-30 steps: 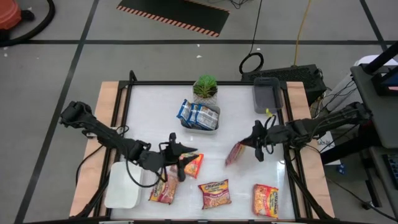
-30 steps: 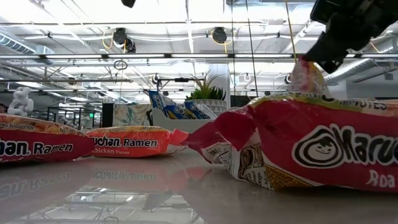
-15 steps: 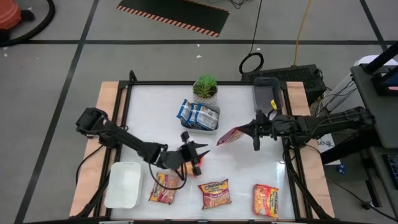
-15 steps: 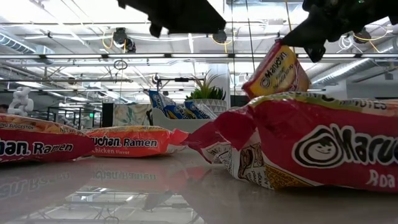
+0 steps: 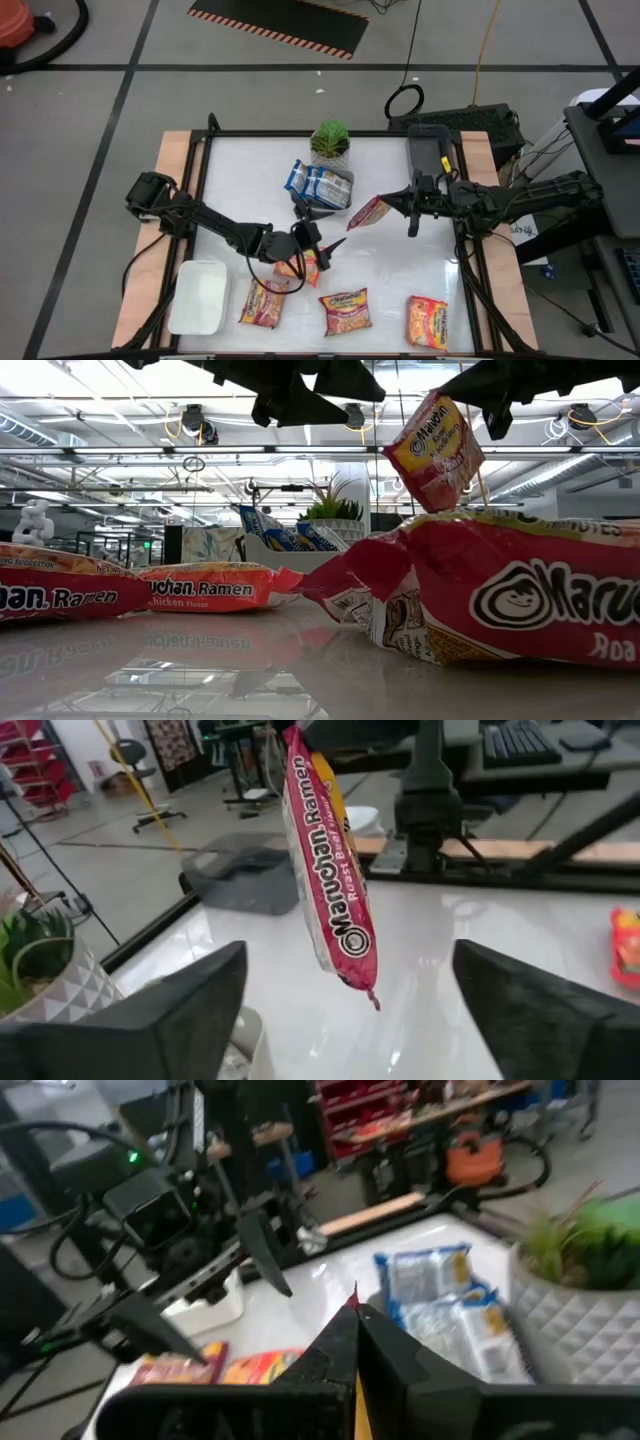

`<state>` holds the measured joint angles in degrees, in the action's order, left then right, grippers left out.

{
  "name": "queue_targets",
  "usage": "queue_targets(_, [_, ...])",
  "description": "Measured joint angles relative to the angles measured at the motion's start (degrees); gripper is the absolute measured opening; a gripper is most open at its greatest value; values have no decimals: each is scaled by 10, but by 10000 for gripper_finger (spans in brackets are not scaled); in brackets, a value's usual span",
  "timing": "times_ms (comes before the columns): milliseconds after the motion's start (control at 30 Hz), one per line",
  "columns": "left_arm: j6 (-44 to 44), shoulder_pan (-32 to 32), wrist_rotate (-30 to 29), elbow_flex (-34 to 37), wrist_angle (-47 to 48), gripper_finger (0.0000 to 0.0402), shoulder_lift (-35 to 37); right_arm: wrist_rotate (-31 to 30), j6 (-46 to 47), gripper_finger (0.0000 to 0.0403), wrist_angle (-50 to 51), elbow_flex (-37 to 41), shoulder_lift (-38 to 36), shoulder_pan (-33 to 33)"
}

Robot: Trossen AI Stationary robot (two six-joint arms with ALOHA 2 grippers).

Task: Sort Maruchan noodles
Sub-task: Put the right red noodle pack into the black bin

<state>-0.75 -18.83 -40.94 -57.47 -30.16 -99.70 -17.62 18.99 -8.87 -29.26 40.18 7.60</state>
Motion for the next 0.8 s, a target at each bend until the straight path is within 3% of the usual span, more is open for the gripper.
queue_targets(167, [-13, 13, 0, 0, 0, 398, 0, -32, -21, 0, -45, 0, 0, 0])
queue_targets(400, [-14, 29, 27, 0, 1, 399, -10, -37, -16, 0, -69, 0, 14, 9])
queue_targets(633, [-49, 32, 29, 0, -15, 399, -33, -34, -28, 0, -169, -3, 79, 30])
queue_targets(800, [-47, 33, 52, 0, -53, 399, -41, -33, -49, 0, -177, -31, 117, 43])
